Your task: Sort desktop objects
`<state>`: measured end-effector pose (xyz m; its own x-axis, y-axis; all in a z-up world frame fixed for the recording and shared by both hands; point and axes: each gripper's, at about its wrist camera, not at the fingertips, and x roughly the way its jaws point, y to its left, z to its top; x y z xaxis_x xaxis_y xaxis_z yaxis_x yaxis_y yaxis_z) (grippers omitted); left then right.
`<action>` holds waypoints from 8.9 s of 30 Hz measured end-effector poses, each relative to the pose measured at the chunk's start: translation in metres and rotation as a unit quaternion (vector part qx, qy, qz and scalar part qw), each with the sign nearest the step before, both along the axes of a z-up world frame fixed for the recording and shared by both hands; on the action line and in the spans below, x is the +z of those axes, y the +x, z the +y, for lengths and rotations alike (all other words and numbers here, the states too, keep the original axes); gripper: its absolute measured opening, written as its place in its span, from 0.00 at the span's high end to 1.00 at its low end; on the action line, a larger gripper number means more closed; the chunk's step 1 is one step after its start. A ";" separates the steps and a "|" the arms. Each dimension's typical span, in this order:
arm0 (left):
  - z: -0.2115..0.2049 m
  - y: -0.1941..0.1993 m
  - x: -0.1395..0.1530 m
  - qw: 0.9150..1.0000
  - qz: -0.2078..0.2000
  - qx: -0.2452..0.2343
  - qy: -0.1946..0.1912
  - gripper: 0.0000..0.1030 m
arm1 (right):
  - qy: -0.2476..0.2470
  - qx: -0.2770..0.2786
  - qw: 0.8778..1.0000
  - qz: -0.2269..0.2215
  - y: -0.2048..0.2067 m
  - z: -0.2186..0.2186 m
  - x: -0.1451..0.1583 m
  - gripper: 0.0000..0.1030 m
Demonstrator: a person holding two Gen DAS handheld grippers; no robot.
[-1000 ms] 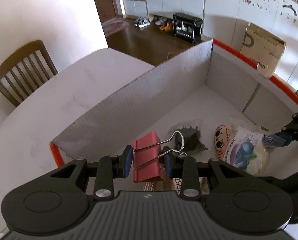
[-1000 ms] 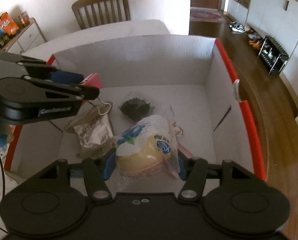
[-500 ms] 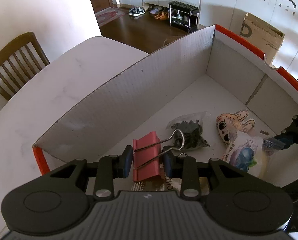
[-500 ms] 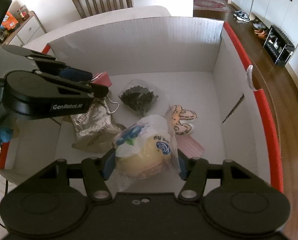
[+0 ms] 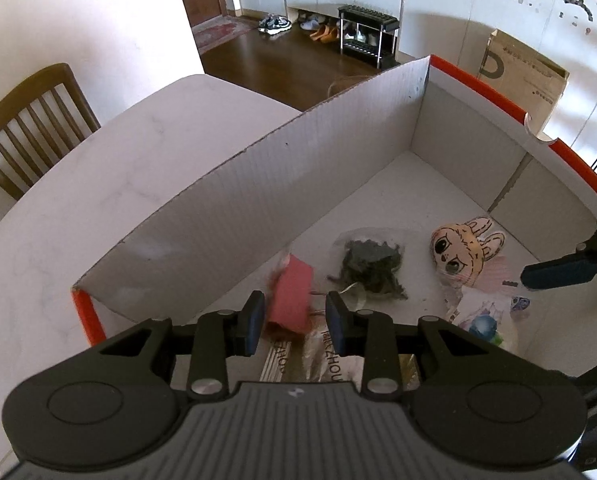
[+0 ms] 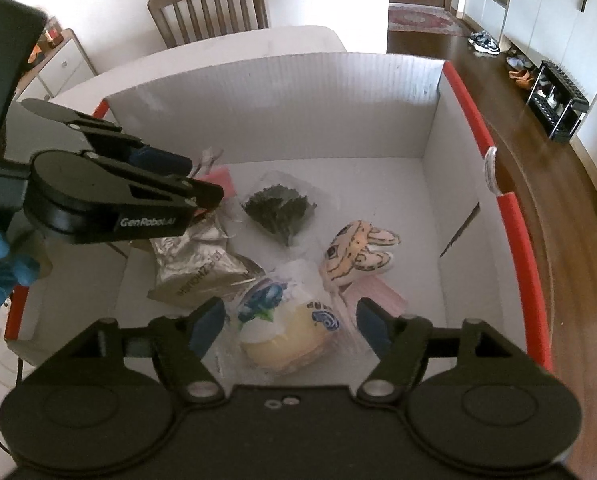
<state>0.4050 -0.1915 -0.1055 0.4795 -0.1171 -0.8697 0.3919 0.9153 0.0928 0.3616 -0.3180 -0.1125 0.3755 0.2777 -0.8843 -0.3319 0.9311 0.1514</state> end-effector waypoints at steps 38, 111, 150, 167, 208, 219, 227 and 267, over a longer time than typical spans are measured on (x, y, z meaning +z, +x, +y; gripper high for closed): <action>0.036 -0.120 0.080 0.994 -0.056 0.011 -0.096 0.69 | 0.021 0.041 0.990 -0.134 -0.083 0.009 0.079 0.24; 0.329 -0.232 0.048 0.980 -0.129 0.124 -0.085 0.00 | 0.011 0.030 0.984 -0.174 -0.178 0.218 0.046 0.00; 0.395 -0.134 -0.041 0.995 -0.088 0.044 0.010 0.00 | -0.042 0.031 0.994 -0.095 -0.123 0.266 -0.038 0.16; 0.397 -0.131 -0.049 0.996 -0.070 0.051 -0.005 0.03 | -0.035 0.017 0.994 -0.101 -0.121 0.269 -0.046 0.20; 0.385 -0.217 -0.016 0.974 -0.025 0.214 -0.069 0.64 | -0.001 -0.002 0.994 -0.110 -0.147 0.238 -0.016 0.79; 0.343 -0.239 0.014 0.973 -0.030 0.202 -0.107 0.70 | 0.034 -0.020 0.992 -0.118 -0.172 0.210 0.006 0.80; 0.309 -0.251 0.037 0.977 -0.033 0.172 -0.125 0.70 | 0.060 -0.036 0.990 -0.122 -0.188 0.191 0.022 0.80; 0.228 -0.232 -0.022 0.989 0.043 0.105 -0.097 0.25 | 0.082 -0.070 0.986 -0.126 -0.212 0.125 0.045 0.80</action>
